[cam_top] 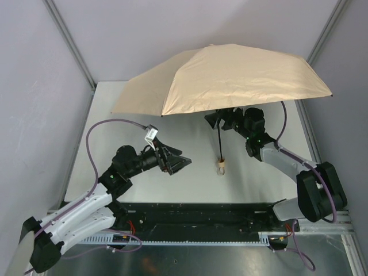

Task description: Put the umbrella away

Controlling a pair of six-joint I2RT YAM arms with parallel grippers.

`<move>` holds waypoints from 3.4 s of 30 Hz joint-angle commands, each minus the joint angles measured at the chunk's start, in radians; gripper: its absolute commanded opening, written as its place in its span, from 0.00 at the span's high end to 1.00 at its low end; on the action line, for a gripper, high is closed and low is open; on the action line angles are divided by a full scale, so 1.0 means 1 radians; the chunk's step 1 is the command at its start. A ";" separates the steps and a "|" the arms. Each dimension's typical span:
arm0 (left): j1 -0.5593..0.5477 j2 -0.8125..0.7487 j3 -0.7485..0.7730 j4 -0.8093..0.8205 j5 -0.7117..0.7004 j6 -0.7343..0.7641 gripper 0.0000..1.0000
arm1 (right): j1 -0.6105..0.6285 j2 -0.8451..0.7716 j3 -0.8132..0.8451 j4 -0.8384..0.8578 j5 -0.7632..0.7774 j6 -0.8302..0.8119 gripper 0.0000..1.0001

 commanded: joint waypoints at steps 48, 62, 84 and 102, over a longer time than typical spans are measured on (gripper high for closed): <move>-0.107 0.419 0.187 0.196 0.013 -0.106 0.59 | 0.209 -0.162 0.127 0.120 -0.123 0.642 1.00; -0.180 0.498 0.417 0.193 0.064 -0.090 1.00 | 0.251 -0.230 0.327 -0.213 -0.065 0.230 1.00; -0.219 0.361 0.194 0.194 -0.067 -0.159 1.00 | 0.095 -0.095 0.265 0.069 -0.063 0.498 0.38; -0.225 0.337 0.141 0.218 -0.055 -0.192 1.00 | -0.030 0.094 0.241 0.453 0.123 0.833 0.32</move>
